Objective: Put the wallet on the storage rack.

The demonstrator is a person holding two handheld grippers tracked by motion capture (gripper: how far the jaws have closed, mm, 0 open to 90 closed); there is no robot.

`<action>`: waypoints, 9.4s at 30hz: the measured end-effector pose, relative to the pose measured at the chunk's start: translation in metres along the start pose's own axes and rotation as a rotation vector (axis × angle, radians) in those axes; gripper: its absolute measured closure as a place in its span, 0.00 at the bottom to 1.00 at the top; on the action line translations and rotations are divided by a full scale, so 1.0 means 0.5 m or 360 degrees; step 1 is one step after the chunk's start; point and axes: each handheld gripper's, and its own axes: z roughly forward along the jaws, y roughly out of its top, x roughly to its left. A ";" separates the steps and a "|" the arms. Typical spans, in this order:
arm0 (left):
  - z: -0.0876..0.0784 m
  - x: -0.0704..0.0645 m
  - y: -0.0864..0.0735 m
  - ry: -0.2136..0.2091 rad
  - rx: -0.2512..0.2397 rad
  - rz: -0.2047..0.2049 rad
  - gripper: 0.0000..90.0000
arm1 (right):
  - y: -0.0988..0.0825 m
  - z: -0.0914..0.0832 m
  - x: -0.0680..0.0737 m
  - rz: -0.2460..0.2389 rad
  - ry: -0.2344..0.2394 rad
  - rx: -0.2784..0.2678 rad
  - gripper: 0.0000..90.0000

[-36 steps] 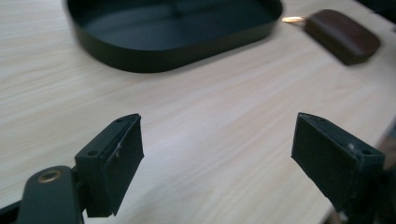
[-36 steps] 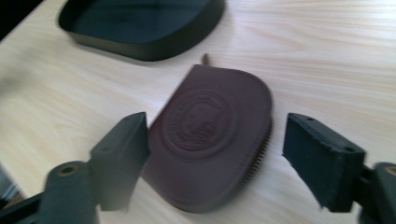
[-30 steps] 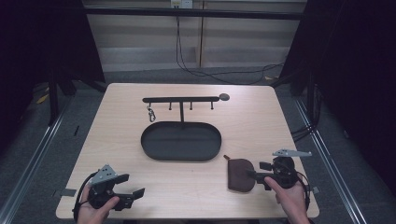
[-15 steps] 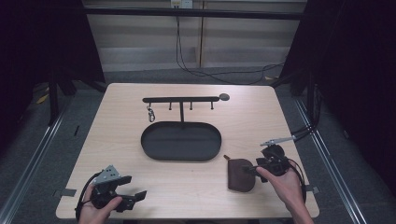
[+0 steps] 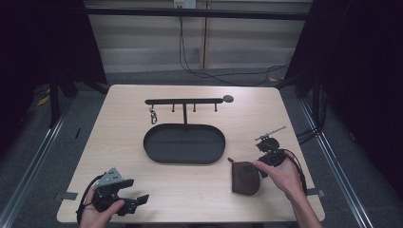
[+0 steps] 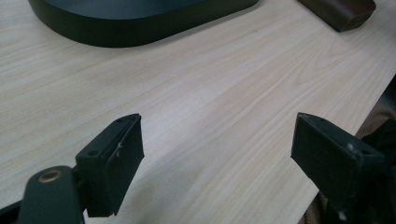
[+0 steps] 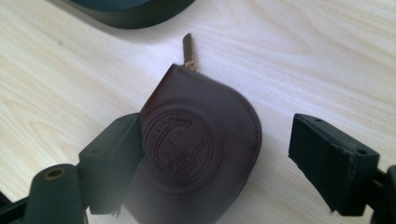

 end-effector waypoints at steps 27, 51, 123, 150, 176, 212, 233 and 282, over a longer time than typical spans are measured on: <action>0.000 -0.001 0.000 0.0032 0.0022 0.0028 0.19 | 0.027 0.082 0.026 0.0018 -0.0055 0.0334 0.11; 0.001 0.000 0.000 0.0008 0.0036 0.0044 0.19 | 0.077 0.103 0.077 0.0013 0.0113 0.0438 0.57; 0.002 0.001 0.000 -0.0014 0.0056 0.0058 0.19 | 0.234 -0.045 0.138 -0.0151 -0.0084 0.0313 0.73; 0.006 0.004 0.001 -0.0013 0.0079 0.0044 0.19 | 0.281 -0.001 0.115 0.0064 0.0148 0.0074 0.73; 0.007 0.000 0.002 -0.0009 0.0081 0.0045 0.19 | 0.270 0.087 0.083 0.0430 0.0452 -0.0230 0.73; 0.018 0.000 0.010 -0.0030 0.0091 0.0046 0.19 | 0.256 0.189 0.049 0.0519 0.0361 -0.0162 0.42; 0.022 0.000 0.015 -0.0029 0.0097 0.0062 0.19 | 0.239 0.137 0.027 0.0483 0.0188 -0.0195 0.81; 0.007 0.034 0.016 0.0084 -0.0005 -0.0102 0.19 | 0.015 0.016 0.007 0.0166 0.0245 -0.0632 0.27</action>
